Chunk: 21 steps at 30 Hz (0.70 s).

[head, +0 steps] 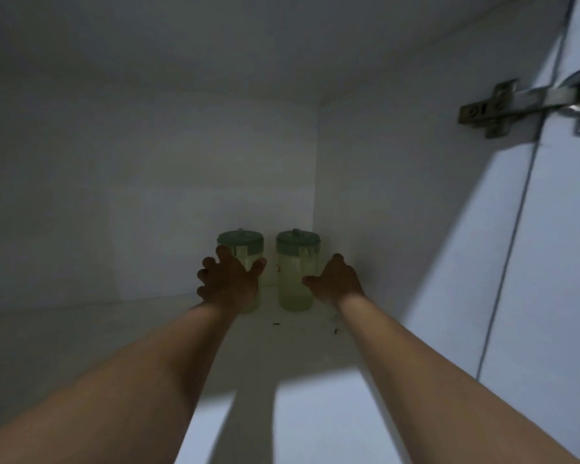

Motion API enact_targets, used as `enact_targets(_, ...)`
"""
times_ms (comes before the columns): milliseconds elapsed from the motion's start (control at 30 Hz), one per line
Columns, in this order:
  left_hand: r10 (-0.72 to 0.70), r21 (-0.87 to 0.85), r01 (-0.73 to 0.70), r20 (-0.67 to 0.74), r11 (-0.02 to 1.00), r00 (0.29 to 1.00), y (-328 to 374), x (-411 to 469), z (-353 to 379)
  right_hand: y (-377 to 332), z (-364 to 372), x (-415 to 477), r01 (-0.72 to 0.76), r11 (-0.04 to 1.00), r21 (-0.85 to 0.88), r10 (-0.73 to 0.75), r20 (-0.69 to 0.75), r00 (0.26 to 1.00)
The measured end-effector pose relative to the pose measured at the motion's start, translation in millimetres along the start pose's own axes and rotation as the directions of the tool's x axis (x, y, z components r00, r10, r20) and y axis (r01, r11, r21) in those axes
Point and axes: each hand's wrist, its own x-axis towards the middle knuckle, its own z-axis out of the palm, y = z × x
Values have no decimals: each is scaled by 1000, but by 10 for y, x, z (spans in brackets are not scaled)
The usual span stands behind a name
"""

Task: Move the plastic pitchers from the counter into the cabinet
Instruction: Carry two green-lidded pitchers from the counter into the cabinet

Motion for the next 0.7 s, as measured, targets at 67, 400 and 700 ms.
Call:
enact_targets(67, 74, 77, -76, 25, 994, 997, 49, -189, -185, -55, -168, -227, 11, 997, -72, -11, 3, 1000)
enact_targets(400, 467, 253, -475, 96, 843, 879, -85, -1570, -1641, -461, -887, -1983, 82, 906, -415, -115, -55, 992)
enact_targets(700, 494, 380, -464, 21, 800, 869, -526, -2514, -3171, -1265, -1029, -3459, 282, 862, -421, -333, -50, 942)
